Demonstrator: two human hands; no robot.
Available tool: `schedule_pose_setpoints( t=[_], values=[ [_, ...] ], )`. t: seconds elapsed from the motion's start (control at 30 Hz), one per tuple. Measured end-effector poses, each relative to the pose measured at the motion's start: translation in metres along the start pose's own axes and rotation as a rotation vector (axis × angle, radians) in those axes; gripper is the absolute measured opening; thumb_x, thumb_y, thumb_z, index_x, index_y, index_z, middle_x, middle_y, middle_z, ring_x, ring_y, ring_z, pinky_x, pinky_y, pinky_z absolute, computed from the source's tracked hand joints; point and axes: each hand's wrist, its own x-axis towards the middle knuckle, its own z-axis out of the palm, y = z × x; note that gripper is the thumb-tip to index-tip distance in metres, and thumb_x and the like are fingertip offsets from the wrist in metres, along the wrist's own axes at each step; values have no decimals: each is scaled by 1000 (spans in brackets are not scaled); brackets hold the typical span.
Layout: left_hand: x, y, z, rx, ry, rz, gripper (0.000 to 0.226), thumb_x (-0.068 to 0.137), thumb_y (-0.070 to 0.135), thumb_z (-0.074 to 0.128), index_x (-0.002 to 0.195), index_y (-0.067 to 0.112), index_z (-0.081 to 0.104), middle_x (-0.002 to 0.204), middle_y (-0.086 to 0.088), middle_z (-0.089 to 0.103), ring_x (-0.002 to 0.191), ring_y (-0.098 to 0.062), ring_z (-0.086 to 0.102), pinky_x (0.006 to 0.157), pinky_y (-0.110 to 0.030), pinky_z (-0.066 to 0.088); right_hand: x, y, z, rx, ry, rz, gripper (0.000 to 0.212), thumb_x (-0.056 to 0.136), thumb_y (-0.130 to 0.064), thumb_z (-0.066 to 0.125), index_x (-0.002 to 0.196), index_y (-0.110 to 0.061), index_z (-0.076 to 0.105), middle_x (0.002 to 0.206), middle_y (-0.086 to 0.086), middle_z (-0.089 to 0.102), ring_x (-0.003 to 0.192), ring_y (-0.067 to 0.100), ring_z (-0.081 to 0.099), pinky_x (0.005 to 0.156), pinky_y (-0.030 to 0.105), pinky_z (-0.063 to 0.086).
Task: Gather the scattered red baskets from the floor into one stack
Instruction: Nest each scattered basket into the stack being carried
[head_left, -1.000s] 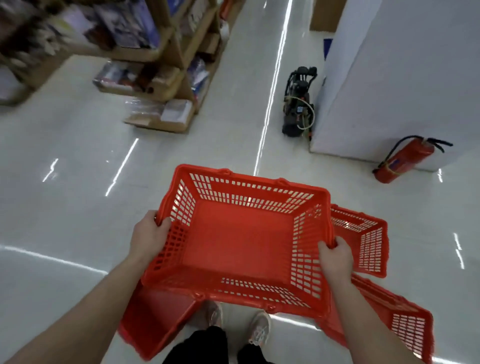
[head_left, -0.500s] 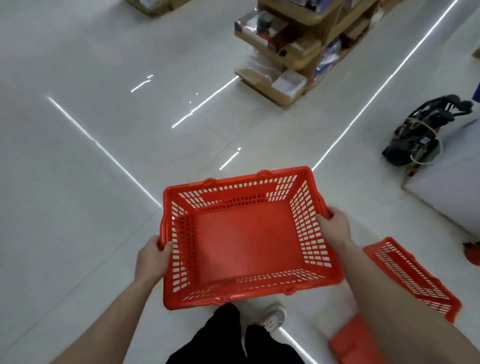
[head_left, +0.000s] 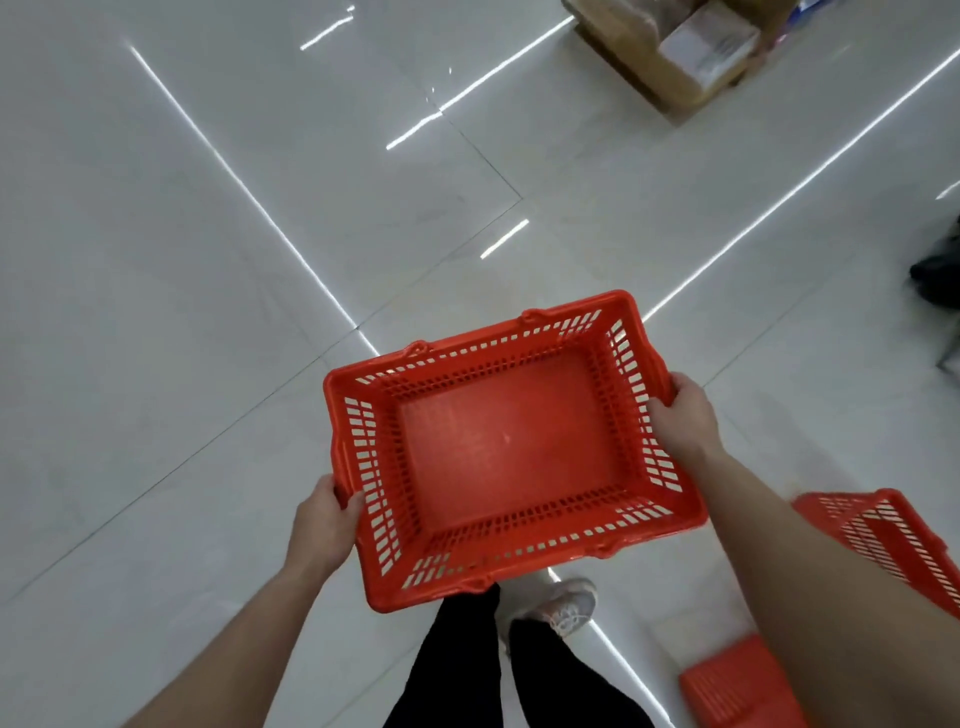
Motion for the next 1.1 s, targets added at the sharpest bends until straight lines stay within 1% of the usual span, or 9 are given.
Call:
schedule_pose_setpoints(
  t=[0.13,0.27,0.37,0.47,0.57,0.7,0.8,0.9,1.1],
  values=[
    [25,-11,28,80,-58,4,32,98,34,57,125,18,52,111,1,66,84,-13,63,75,-33,53,24,41,26,-164,-106,10,50,86,-23,64,132,-12,50,115,9,65,94,27,64,79,39,52],
    [34,0,40,233,-100,-31,53,94,37,63,137,11,46,130,-11,62,108,-30,63,88,-43,50,26,61,28,-453,-208,-15,71,84,-30,64,146,-11,34,131,21,49,115,41,53,93,50,48],
    [19,29,35,421,-71,-24,81,88,47,67,147,6,31,147,-17,46,128,-36,50,97,-50,47,6,61,9,-533,-208,2,74,86,-34,61,149,-13,30,140,19,41,125,40,44,94,49,46],
    [-5,74,33,472,-123,142,74,82,48,66,142,14,37,136,-13,53,119,-34,54,92,-49,49,-25,61,-30,-514,-167,34,73,87,-36,59,151,-15,30,145,14,39,128,35,41,93,47,45],
    [-37,134,50,609,-194,308,88,83,52,63,153,10,27,151,-12,41,132,-32,44,102,-45,43,-63,77,-77,-488,-103,82,72,88,-38,60,151,-16,31,144,12,40,127,34,42,94,44,45],
    [-92,218,110,748,-316,624,89,83,55,60,153,12,27,152,-11,38,136,-30,39,106,-41,37,-122,131,-141,-370,24,206,73,88,-39,62,150,-15,33,143,14,42,128,36,43,101,43,43],
    [-143,274,171,872,-412,855,89,83,55,60,153,12,28,153,-11,37,138,-30,37,108,-42,36,-183,198,-178,-248,136,361,73,87,-38,63,149,-13,35,142,16,43,128,37,44,102,44,42],
    [-206,312,234,984,-466,1057,85,83,54,61,151,14,32,150,-10,40,133,-31,42,105,-43,39,-254,280,-195,-135,199,543,68,86,-37,62,145,-12,39,141,16,43,127,38,44,100,46,44],
    [-340,316,362,1184,-574,1287,83,85,55,59,152,16,30,154,-7,37,135,-29,39,106,-43,39,-400,457,-171,156,281,924,64,84,-40,64,137,-12,43,136,15,46,124,39,45,96,48,43]
  ],
)
